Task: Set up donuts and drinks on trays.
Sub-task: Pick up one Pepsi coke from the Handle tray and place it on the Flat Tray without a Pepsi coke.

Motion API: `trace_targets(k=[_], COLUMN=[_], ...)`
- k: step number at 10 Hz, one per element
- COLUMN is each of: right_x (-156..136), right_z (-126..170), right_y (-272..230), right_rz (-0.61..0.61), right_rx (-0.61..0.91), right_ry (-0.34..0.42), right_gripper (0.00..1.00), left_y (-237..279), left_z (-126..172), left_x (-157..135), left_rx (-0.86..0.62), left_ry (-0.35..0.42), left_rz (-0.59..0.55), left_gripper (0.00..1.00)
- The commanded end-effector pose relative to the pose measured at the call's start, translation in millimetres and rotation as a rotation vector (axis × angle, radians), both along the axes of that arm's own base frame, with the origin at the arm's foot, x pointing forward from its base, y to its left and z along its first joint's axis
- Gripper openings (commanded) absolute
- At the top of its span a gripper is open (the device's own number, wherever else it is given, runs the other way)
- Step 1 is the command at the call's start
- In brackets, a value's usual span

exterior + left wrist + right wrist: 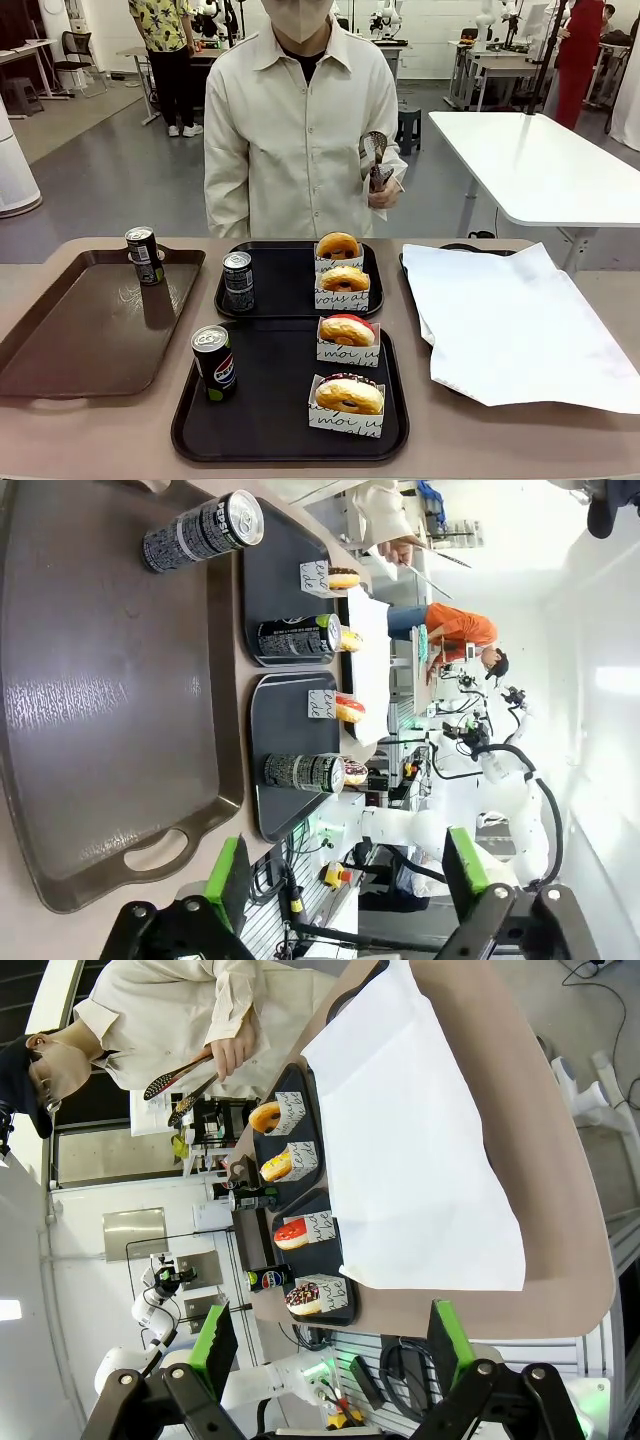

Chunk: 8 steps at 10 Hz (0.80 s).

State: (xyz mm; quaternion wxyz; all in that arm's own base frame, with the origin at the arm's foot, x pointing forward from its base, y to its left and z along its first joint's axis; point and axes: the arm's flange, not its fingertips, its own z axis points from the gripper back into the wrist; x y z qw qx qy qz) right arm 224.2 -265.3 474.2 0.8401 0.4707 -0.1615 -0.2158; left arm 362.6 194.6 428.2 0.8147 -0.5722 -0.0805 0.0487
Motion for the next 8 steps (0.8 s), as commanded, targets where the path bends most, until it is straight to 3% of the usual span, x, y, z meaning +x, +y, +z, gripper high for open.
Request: trace_targets(k=[1, 8], right_x=[1.2, 1.2], right_z=[-1.1, -1.1], right_y=[-0.1, -0.1], right_rz=[0.005, 0.005], right_rx=[0.008, 0.008], right_ry=[-0.017, -0.017], right_gripper=[1.0, 1.0], left_y=[-1.6, -1.6], left_z=[2.4, 2.4], left_x=[-1.1, -1.1], left_rx=[-0.008, -0.008], left_ry=[-0.01, -0.01], left_rz=[0.003, 0.003], left_gripper=[1.0, 1.0])
